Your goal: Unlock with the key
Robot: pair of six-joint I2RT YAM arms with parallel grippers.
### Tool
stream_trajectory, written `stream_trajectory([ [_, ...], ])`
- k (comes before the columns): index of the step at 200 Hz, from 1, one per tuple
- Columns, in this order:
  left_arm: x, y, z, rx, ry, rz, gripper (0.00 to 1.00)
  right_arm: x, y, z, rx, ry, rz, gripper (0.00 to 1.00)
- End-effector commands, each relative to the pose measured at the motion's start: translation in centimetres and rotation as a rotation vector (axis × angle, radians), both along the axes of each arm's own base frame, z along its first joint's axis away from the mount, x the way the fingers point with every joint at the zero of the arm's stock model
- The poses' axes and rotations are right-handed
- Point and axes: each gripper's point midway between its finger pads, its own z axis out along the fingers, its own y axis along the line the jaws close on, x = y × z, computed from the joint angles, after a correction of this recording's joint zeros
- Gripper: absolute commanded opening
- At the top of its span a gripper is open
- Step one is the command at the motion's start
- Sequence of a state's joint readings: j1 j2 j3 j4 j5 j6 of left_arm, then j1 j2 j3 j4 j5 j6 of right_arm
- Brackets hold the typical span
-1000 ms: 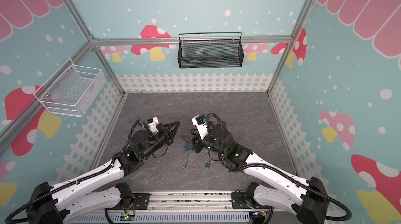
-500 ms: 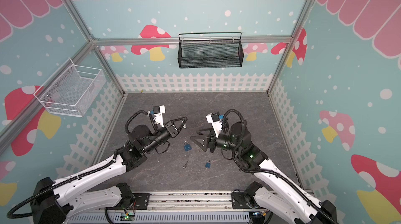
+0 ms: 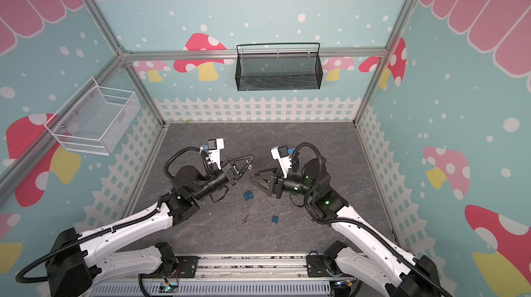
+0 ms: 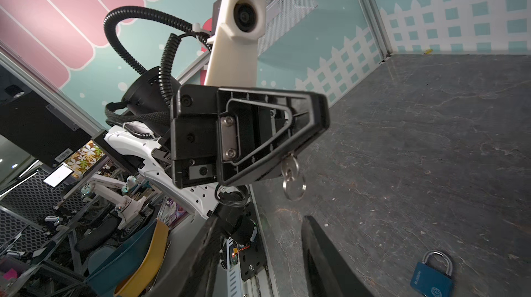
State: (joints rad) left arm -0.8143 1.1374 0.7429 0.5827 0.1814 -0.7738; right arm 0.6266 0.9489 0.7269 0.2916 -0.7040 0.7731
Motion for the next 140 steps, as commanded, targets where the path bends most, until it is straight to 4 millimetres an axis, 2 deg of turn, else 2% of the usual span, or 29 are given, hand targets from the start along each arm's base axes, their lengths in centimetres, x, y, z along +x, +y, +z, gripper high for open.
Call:
stream_trajectory([
  [1, -1.2, -0.3, 2.1, -0.048, -0.073, -0.052, 0.00, 0.4, -0.3, 1.9, 0.043, -0.036, -0.018, 0.47],
  [75, -2.2, -1.1, 2.7, -0.065, -0.106, -0.092, 0.00, 0.3, -0.2, 3.2, 0.094, -0.051, 0.010, 0.36],
  [140, -2.6, -1.7, 3.0, -0.061, -0.123, -0.114, 0.00, 0.2, -0.1, 3.6, 0.116, -0.056, 0.026, 0.24],
])
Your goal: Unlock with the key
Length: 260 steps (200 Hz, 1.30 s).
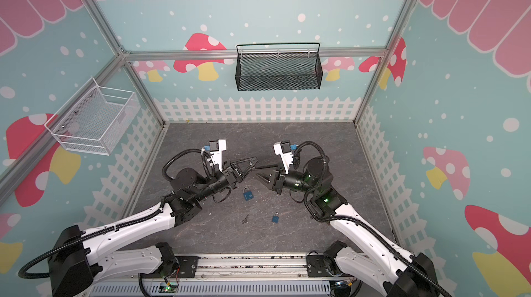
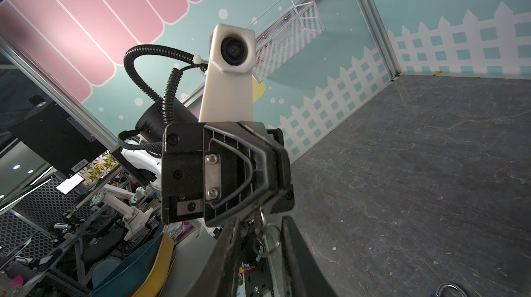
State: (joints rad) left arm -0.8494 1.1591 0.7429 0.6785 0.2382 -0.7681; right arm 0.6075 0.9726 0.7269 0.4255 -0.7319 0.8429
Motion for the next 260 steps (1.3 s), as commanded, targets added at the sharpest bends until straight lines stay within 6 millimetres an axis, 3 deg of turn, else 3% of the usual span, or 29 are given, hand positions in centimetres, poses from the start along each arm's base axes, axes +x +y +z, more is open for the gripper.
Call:
stream_trajectory([
  [1, -0.7, -0.4, 1.6, -0.020, -0.059, -0.025, 0.00, -0.2, -0.1, 1.6, 0.037, -0.033, 0.015, 0.24],
  [56, -0.9, -0.2, 1.9, -0.032, -0.057, -0.026, 0.00, 0.0, 0.0, 1.1, 0.031, -0.024, 0.007, 0.14],
  [101, -1.6, -0.5, 2.5, -0.047, -0.067, -0.060, 0.00, 0.4, -0.1, 1.2, 0.034, -0.026, -0.010, 0.12],
  [140, -1.5, -0.6, 1.9, -0.019, -0.061, -0.053, 0.00, 0.2, -0.4, 2.1, 0.055, -0.047, -0.013, 0.07],
  [206, -1.3, -0.3, 1.9, -0.005, -0.073, -0.023, 0.00, 0.4, -0.5, 1.7, 0.052, -0.022, -0.021, 0.00],
  [242, -0.9, 0.5, 2.3, 0.001, -0.078, 0.026, 0.00, 1.2, -0.5, 0.0, 0.004, 0.031, -0.052, 0.00],
  [260, -0.6, 1.1, 2.6, 0.013, -0.079, 0.067, 0.14, 1.5, -0.6, -1.2, -0.030, 0.063, -0.065, 0.00],
])
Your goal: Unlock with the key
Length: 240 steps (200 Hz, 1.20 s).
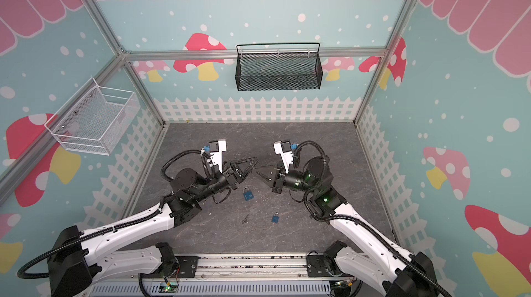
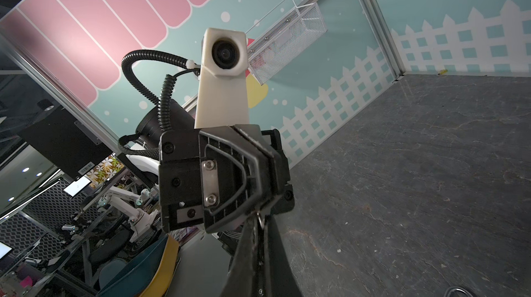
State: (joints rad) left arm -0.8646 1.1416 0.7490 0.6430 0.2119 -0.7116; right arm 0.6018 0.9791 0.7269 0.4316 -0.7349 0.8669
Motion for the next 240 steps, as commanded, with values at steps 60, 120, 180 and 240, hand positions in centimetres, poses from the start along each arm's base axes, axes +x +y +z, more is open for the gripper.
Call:
stream_trajectory([
  [60, 1.1, 4.3, -0.3, 0.080, 0.100, 0.220, 0.40, 1.8, -2.5, -5.7, -0.185, 0.121, -0.139, 0.00],
  [120, 0.6, 4.5, -9.4, 0.428, 0.428, 0.268, 0.54, 0.8, -6.5, -12.5, -0.426, 0.262, -0.263, 0.00],
  [180, -2.8, 1.9, -16.8, 0.739, 0.556, 0.246, 0.66, -0.9, -10.2, -18.1, -0.561, 0.428, -0.354, 0.00],
  [240, -4.9, -2.3, -22.3, 0.945, 0.605, 0.210, 0.71, -1.2, -12.8, -21.9, -0.615, 0.526, -0.440, 0.00],
])
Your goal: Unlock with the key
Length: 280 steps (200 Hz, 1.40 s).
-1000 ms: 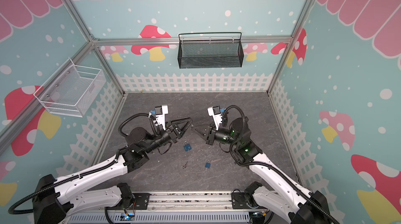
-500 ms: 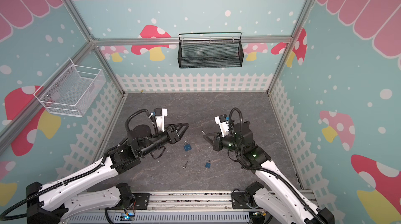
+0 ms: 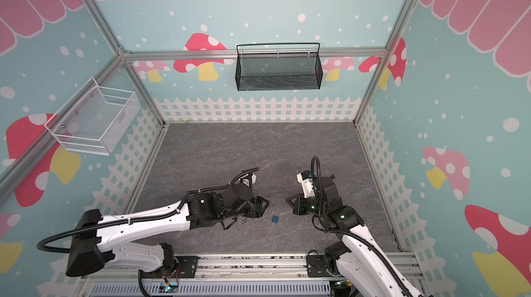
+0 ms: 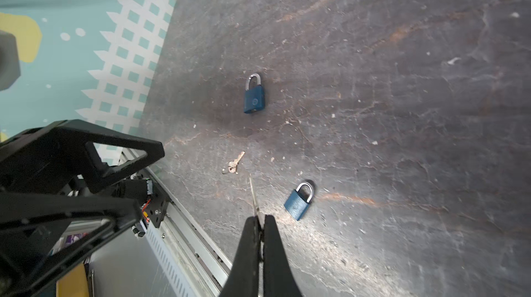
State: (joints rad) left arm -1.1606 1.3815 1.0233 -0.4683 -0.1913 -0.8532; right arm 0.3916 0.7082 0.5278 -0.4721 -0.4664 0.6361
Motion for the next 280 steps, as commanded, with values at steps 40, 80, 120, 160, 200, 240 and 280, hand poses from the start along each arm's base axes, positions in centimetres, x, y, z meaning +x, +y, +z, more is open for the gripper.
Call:
stream_trajectory([
  [40, -1.3, -2.4, -4.8, 0.215, 0.055, -0.005, 0.73, 0.3, -2.9, -3.9, -0.079, 0.082, -0.106, 0.00],
  [80, -1.5, -3.8, -6.8, 0.278, 0.061, -0.012, 0.73, 1.2, -3.5, -3.9, -0.071, 0.086, -0.146, 0.00],
  [120, -1.3, -4.7, -8.9, 0.352, 0.064, -0.023, 0.73, 1.5, -3.5, -4.0, -0.056, 0.081, -0.158, 0.00],
  [160, -1.0, -4.8, -9.8, 0.403, 0.059, -0.017, 0.73, 1.6, -3.4, -4.2, -0.037, 0.076, -0.154, 0.00],
  [200, -1.1, -4.3, -10.6, 0.452, 0.074, -0.015, 0.72, 1.5, -3.4, -4.3, -0.035, 0.077, -0.147, 0.00],
  [240, -1.1, -4.3, -11.2, 0.480, 0.082, -0.016, 0.70, 1.5, -3.4, -4.2, -0.034, 0.068, -0.143, 0.00],
  [280, -1.1, -4.5, -11.7, 0.501, 0.093, -0.029, 0.66, 1.5, -3.4, -4.3, -0.032, 0.071, -0.142, 0.00],
])
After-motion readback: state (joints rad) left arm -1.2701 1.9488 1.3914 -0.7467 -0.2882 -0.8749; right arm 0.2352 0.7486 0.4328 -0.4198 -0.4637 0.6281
